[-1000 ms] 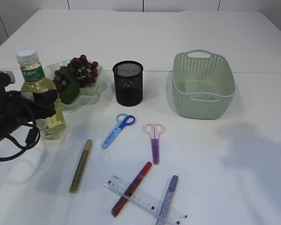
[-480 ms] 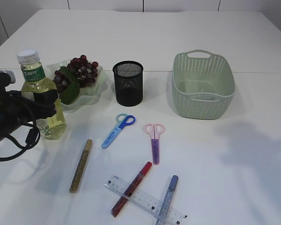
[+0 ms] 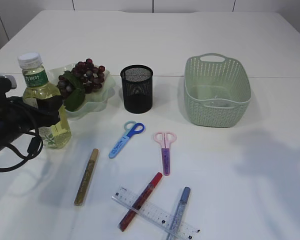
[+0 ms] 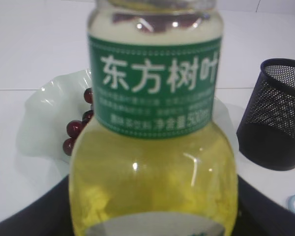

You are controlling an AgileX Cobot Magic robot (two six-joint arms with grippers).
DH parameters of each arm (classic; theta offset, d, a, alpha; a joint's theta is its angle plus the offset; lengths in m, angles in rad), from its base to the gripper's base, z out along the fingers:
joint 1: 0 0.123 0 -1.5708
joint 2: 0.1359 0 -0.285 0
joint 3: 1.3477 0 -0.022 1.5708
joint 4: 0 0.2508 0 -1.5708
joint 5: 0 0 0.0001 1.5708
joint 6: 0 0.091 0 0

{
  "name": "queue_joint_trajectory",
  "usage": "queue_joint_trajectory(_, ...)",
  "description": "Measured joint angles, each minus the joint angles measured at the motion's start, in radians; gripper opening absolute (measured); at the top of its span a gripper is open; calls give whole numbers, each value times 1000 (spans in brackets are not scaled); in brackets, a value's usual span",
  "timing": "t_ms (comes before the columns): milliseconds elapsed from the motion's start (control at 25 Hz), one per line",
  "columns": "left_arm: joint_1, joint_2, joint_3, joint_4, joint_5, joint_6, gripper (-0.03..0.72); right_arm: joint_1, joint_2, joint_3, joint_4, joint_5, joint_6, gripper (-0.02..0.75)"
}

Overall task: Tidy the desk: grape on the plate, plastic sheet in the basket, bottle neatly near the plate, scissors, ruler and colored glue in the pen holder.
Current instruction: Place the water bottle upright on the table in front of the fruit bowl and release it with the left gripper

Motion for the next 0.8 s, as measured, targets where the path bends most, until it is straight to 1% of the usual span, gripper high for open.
queue_joint_trajectory(80,0,0,0,13,0,0,469,0,0,0,0,0,0,439)
queue_joint_trajectory(200,0,0,0,65,0,2,475,0,0,0,0,0,0,439)
queue_joint_trajectory(360,0,0,0,102,0,12,502,0,0,0,0,0,0,439)
queue_joint_trajectory(640,0,0,0,91,0,88,512,0,0,0,0,0,0,439)
queue_joint_trajectory(800,0,0,0,83,0,103,512,0,0,0,0,0,0,439)
